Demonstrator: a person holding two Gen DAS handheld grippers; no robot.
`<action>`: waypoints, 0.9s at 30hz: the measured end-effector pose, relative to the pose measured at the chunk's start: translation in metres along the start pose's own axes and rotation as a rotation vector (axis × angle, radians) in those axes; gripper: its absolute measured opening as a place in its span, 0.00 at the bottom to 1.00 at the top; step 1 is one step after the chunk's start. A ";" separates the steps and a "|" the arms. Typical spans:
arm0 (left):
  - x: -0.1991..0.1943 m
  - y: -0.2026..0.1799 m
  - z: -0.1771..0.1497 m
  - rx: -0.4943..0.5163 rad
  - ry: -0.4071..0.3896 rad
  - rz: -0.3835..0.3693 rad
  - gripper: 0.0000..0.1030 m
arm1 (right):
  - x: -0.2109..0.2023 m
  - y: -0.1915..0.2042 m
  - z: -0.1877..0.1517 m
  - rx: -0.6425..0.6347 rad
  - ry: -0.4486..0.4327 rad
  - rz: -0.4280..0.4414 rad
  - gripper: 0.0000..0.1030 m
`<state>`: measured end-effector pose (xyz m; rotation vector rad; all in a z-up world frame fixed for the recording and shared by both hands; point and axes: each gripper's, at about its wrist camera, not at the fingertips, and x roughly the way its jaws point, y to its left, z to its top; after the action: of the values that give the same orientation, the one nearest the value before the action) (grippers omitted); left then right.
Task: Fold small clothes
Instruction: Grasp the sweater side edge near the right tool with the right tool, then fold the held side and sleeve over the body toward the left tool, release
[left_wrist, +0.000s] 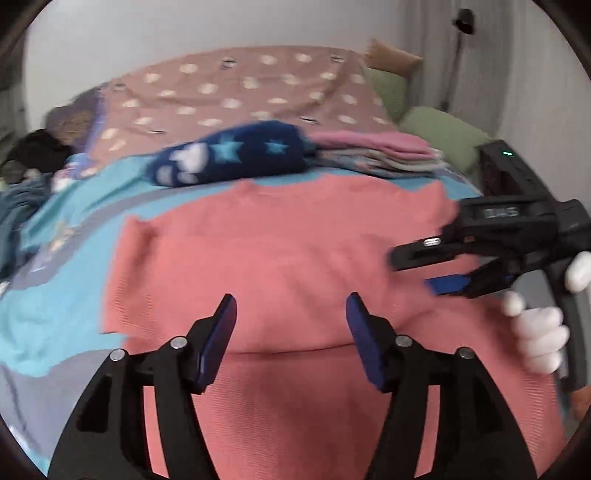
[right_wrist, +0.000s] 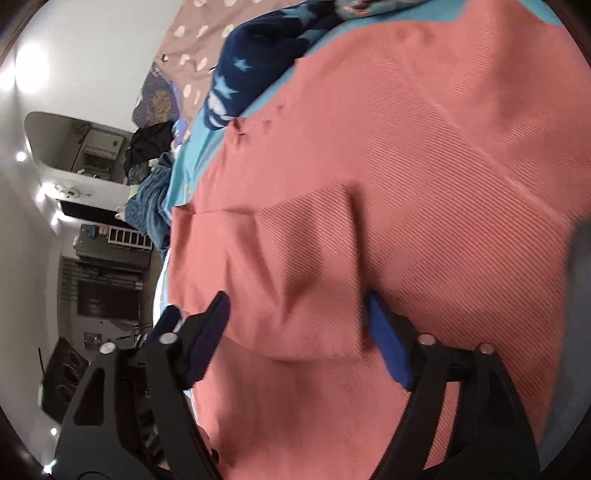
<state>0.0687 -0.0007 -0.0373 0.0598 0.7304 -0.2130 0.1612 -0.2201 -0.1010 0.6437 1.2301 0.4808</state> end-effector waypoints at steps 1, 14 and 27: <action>-0.001 0.011 -0.001 -0.022 0.002 0.034 0.61 | 0.003 0.006 0.003 -0.009 -0.003 -0.007 0.78; 0.021 0.117 -0.020 -0.249 0.131 0.172 0.61 | -0.082 0.067 0.018 -0.264 -0.421 -0.148 0.05; 0.045 0.119 -0.015 -0.281 0.165 0.224 0.63 | -0.050 0.001 0.024 -0.231 -0.371 -0.441 0.32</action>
<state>0.1166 0.1096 -0.0808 -0.1090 0.9050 0.1108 0.1707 -0.2572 -0.0604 0.2353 0.9087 0.1202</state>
